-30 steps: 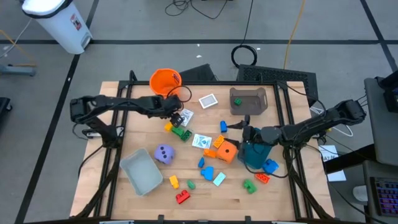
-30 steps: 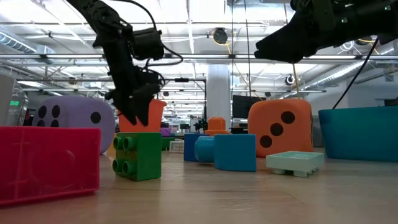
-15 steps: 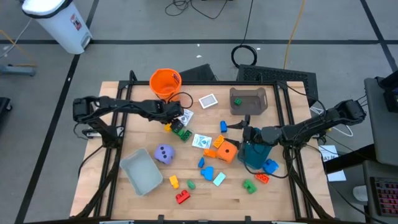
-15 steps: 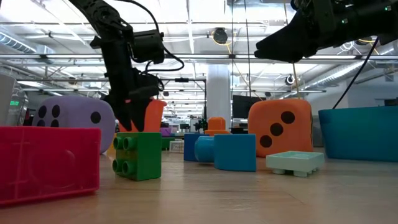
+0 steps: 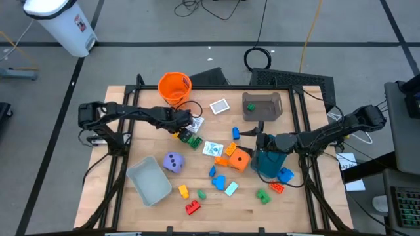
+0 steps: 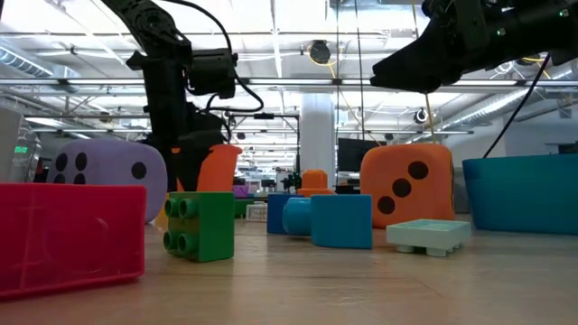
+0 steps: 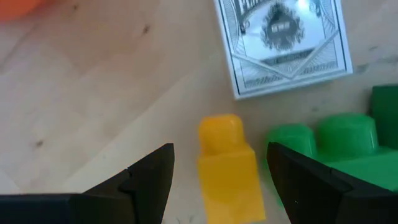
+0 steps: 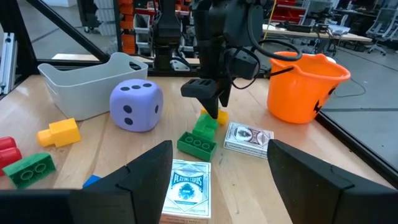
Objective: Pick & Place Toys
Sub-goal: Put the yellow game piece into the black bin
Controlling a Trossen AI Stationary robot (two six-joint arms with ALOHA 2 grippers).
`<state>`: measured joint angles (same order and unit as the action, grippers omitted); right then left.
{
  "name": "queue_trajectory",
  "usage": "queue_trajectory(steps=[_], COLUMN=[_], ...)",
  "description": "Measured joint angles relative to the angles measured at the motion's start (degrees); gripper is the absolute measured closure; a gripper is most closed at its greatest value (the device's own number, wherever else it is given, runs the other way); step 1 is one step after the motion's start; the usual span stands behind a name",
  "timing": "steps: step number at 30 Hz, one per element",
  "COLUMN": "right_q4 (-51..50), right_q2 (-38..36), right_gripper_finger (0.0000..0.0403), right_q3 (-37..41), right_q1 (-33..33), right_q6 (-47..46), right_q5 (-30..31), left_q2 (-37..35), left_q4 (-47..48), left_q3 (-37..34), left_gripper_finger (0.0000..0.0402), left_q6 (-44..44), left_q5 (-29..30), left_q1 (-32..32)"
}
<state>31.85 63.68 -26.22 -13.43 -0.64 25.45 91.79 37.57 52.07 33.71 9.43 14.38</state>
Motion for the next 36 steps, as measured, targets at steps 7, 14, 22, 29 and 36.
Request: queue_trajectory(steps=[7,14,22,29,36], right_q4=[-0.3,-0.46,-0.43,-0.41,-0.41], right_q2=[0.0,0.0,0.0,-0.01,-0.01], right_gripper_finger=[0.0149,0.0149,0.0149,0.0149,0.0149], right_q3=[0.0,0.0,0.0,0.0,0.0], right_q1=[0.0,0.0,0.0,0.0,0.0], right_q6=[-0.02,-0.22,-0.22,-0.22,-0.22], right_q5=[0.0,0.0,-0.02,-0.02,-0.02], left_q2=[-0.02,-0.02,0.87,3.59,4.17], left_q4=[0.72,2.25,2.35,2.17,1.74], left_q3=[0.0,0.0,0.0,0.0,0.0], left_gripper_finger=[0.0135,0.0135,0.0135,0.0135,0.0135], left_q6=[1.01,1.55,1.56,1.38,1.31], left_q5=[-0.48,-0.49,-0.81,-1.75,-1.72], left_q1=[-0.69,-0.66,-0.65,-0.58,-0.53])
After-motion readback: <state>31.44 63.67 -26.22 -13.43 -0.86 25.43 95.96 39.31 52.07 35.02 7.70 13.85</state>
